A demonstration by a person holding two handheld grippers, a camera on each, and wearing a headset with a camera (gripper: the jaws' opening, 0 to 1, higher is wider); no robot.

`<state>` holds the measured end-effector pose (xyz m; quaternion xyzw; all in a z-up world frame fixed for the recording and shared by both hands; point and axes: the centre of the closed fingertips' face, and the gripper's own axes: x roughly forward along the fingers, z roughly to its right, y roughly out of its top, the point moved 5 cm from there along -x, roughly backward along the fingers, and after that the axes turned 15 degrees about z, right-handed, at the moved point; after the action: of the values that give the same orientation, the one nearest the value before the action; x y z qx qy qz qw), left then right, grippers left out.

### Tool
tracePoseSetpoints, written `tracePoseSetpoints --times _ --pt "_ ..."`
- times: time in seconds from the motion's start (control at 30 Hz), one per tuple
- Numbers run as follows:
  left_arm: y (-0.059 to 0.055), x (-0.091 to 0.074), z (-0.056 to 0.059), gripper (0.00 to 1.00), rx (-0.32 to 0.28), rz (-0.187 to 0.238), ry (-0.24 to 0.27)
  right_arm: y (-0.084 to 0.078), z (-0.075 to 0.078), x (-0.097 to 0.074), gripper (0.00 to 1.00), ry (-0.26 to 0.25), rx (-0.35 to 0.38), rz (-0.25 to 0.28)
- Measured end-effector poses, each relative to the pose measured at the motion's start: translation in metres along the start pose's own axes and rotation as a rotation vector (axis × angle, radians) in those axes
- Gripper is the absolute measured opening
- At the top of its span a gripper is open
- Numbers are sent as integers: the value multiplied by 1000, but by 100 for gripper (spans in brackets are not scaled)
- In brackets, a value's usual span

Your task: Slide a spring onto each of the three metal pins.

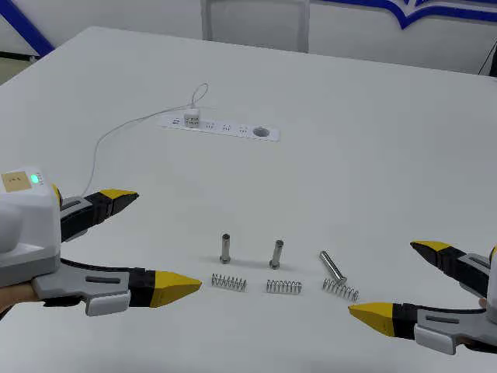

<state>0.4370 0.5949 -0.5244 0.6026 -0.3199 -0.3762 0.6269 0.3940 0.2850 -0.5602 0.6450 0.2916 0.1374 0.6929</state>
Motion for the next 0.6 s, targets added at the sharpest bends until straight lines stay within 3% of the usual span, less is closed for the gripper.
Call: tracePoseSetpoints --times 0.6 --pt "1 0 0 100 3 -5 -6 -2 1 -3 91 -12 6 5"
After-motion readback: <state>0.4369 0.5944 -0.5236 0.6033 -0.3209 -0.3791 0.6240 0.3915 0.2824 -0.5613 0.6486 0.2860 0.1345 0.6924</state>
